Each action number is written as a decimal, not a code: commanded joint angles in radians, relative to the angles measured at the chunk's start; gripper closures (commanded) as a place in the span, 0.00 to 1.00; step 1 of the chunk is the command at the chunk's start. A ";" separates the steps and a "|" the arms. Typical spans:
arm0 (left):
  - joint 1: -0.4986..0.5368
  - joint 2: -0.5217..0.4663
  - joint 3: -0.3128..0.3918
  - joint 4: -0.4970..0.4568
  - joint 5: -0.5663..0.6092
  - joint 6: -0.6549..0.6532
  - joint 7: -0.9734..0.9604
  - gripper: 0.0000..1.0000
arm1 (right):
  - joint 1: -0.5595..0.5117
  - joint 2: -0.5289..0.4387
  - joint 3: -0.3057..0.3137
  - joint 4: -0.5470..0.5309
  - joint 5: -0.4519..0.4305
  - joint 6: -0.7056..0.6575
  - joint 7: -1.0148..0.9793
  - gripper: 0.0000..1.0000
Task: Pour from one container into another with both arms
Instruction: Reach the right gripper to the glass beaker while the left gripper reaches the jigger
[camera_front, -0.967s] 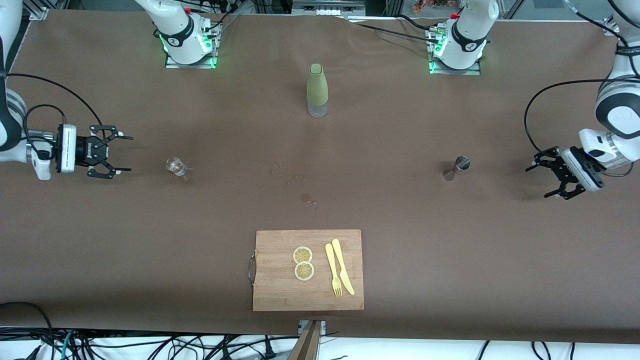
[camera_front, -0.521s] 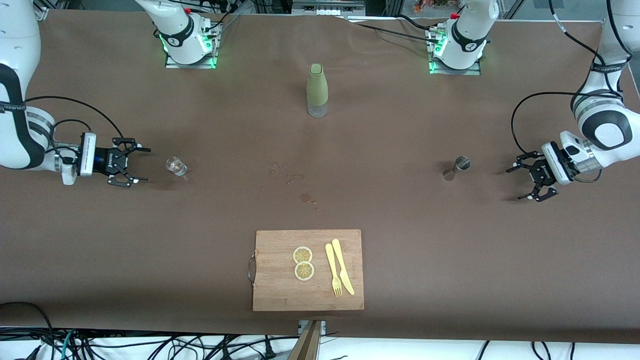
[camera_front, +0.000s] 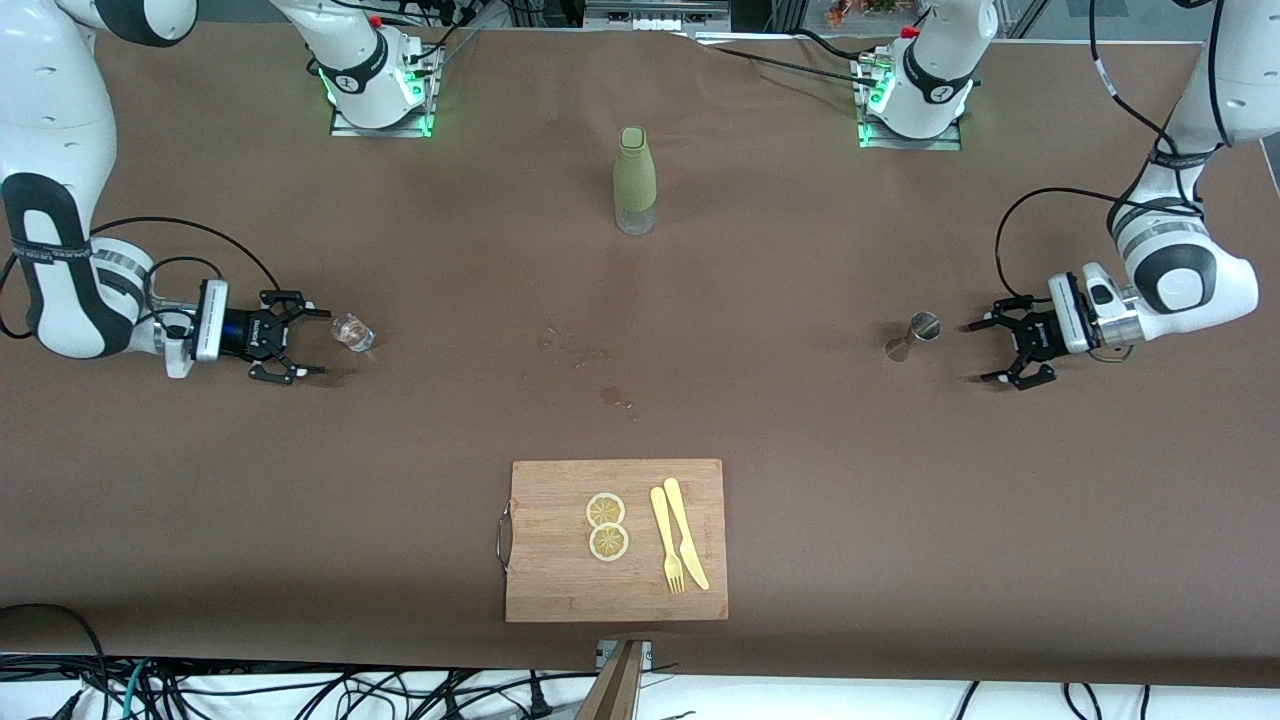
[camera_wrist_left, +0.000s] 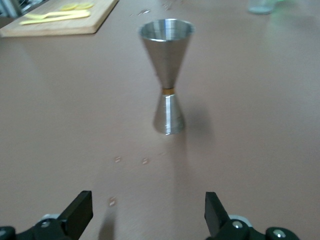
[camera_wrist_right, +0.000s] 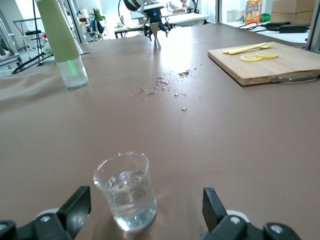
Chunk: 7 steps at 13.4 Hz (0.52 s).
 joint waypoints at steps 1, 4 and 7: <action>0.015 0.052 -0.007 0.032 -0.027 -0.072 0.068 0.02 | -0.003 0.036 0.035 0.021 0.024 -0.016 -0.015 0.01; 0.015 0.092 -0.013 0.034 -0.032 -0.130 0.070 0.01 | 0.001 0.053 0.057 0.021 0.024 -0.016 -0.015 0.01; 0.016 0.100 -0.014 0.034 -0.078 -0.165 0.135 0.01 | 0.006 0.071 0.060 0.019 0.022 -0.016 -0.015 0.01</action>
